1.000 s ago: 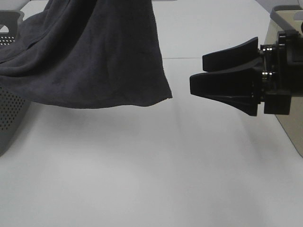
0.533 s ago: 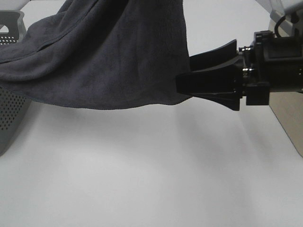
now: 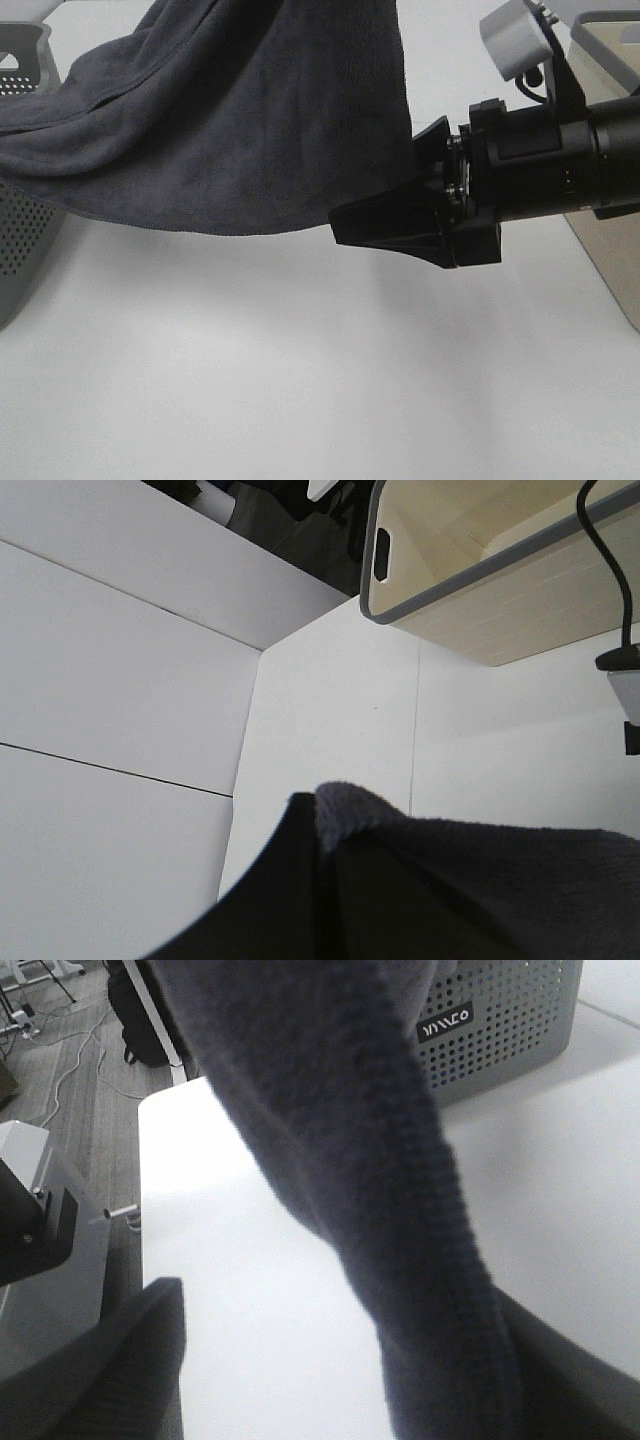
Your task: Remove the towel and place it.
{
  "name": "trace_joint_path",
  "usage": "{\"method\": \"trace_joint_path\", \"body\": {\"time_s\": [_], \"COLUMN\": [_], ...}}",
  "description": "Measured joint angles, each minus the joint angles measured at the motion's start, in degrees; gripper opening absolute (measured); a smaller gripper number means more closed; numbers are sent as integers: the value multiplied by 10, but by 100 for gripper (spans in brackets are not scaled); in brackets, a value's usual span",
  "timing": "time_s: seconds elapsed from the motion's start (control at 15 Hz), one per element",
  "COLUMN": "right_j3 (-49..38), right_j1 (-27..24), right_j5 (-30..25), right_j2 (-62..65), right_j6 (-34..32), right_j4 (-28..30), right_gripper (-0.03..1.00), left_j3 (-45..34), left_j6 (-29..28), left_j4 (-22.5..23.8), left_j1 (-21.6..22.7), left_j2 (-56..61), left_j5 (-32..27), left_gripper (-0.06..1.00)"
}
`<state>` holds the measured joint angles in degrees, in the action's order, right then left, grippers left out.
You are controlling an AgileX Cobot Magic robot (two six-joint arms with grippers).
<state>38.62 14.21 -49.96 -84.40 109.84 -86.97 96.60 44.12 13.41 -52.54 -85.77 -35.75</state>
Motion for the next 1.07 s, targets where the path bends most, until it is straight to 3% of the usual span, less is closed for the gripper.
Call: {"method": "trace_joint_path", "body": {"time_s": [0.13, 0.33, 0.47, 0.53, 0.8, 0.93, 1.07], "right_j3": [0, 0, 0, 0, 2, 18, 67], "right_j1": [0, 0, 0, 0, 0, 0, 0], "right_j5": [8, 8, 8, 8, 14, 17, 13], "right_j2": [0, 0, 0, 0, 1, 13, 36], "right_j6": [-19, -38, -64, -93, -223, -300, -450], "right_j4": [15, 16, 17, 18, 38, 93, 206], "right_gripper": [62, 34, 8, 2, 2, 2, 2], "left_j3": [0, 0, 0, 0, 0, 0, 0], "left_j6": [0, 0, 0, 0, -1, -1, -1], "left_j4": [1, 1, 1, 1, -6, -6, -6], "left_j1": [0, 0, 0, 0, 0, 0, 0], "left_j2": [0, 0, 0, 0, 0, 0, 0], "left_j5": [-1, -6, -17, -22, -30, -37, -52], "left_gripper": [0, 0, 0, 0, 0, 0, 0]}}
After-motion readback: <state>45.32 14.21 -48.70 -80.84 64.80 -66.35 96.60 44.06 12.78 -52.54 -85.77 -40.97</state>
